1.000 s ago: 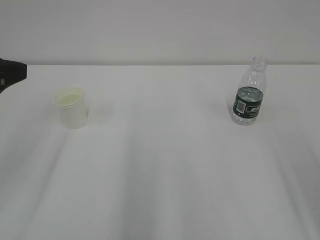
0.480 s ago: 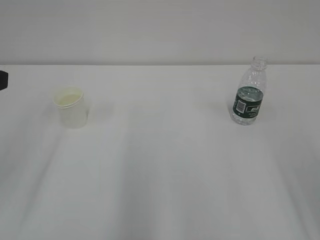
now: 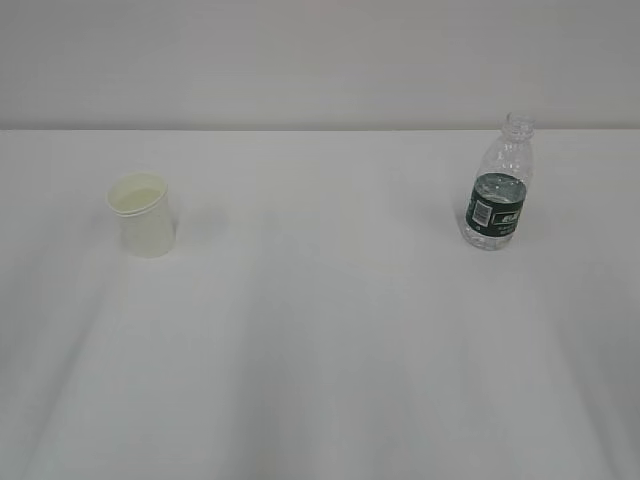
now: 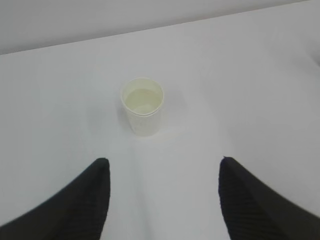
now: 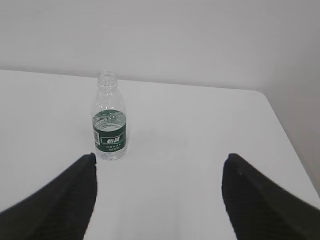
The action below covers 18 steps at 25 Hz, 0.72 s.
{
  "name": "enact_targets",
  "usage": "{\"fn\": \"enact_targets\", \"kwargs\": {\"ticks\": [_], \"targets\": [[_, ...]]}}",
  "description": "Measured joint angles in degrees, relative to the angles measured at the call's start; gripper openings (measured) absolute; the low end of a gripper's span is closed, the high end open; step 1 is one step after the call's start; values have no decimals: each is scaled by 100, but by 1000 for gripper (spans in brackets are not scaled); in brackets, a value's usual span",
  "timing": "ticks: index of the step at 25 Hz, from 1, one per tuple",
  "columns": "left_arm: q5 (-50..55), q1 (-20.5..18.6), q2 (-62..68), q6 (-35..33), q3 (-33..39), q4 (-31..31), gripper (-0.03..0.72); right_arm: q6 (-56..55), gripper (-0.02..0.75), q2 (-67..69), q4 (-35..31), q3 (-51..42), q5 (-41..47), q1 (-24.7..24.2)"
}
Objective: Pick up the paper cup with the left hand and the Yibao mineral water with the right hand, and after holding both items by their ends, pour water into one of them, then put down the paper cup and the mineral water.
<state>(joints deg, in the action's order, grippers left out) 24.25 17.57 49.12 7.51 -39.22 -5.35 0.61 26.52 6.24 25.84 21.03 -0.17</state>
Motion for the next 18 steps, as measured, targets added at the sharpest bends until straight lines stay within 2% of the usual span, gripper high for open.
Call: {"fn": "enact_targets", "kwargs": {"ticks": [18], "targets": [[780,0,-393,0,0,188,476,0,552,-62,-189,0,428,0]]}}
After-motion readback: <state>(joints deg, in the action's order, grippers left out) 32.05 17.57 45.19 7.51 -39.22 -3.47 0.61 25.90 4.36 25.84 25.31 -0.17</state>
